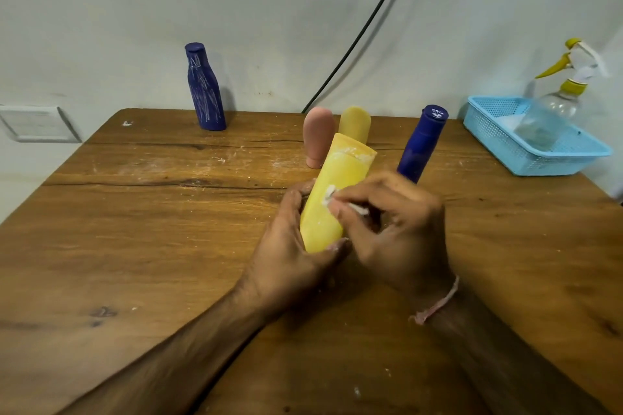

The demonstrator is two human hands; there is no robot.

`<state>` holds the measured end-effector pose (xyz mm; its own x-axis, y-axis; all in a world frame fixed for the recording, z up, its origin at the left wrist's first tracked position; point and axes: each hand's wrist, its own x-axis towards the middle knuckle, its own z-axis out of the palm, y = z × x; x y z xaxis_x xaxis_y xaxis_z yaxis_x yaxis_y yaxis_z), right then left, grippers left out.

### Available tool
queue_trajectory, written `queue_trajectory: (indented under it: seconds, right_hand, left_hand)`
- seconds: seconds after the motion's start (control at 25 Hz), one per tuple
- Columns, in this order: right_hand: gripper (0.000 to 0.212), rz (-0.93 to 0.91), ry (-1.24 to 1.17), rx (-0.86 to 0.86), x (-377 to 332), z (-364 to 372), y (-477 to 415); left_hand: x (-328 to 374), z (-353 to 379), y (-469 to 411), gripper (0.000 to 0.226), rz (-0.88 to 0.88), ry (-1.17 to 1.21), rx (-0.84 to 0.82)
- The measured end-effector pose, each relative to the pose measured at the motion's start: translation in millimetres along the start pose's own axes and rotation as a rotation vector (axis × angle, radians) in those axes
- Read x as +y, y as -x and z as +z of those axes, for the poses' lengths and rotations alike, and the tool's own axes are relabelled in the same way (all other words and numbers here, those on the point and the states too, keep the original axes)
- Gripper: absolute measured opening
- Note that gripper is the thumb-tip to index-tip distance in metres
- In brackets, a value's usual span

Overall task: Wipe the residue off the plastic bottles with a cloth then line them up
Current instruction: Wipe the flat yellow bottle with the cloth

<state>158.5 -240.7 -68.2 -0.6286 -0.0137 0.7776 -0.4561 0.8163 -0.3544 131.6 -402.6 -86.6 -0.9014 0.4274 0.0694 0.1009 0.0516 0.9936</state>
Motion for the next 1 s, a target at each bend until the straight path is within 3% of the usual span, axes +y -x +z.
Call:
queue_trajectory:
  seconds: [0.08,0.24,0.4,0.48,0.6,0.68,0.8,1.0]
  right_hand:
    - [0.012,-0.067,-0.001,-0.080,1.3,0.1,0.4]
    - [0.015,0.152,0.056,0.207,16.4,-1.3,-11.6]
    - [0.012,-0.043,-0.024,-0.050,9.5,0.6,-2.9]
    - [0.013,0.006,0.037,0.056,9.7,1.4,-8.9]
    - [0.016,0.227,0.034,0.320,16.0,-0.9,-21.3]
    - [0.016,0.144,0.069,0.261,13.6,1.2,-19.9]
    - [0.017,-0.071,0.050,0.045,2.1,0.5,-18.1]
    - [0.020,0.077,0.079,0.206,7.7,-7.4,-25.0]
  left_hand:
    - [0.2,-1.9,-1.8,0.067,0.001,0.049,0.004]
    - [4.2,-1.8,-3.6,0.075,-0.033,-0.042,-0.014]
    - [0.9,-2.6,-4.7,0.072,0.001,0.011,0.002]
    - [0.2,-2.6,-4.9,0.073,0.024,-0.040,-0.015]
    - [-2.3,-2.5,-6.2,0.077,0.051,-0.112,-0.055]
    - [-5.3,-2.4,-6.8,0.076,0.080,-0.101,-0.047]
    - [-9.4,-0.4,-7.3,0.075,0.171,-0.132,-0.023]
    - [-15.5,3.5,-8.7,0.077,0.186,-0.136,-0.072]
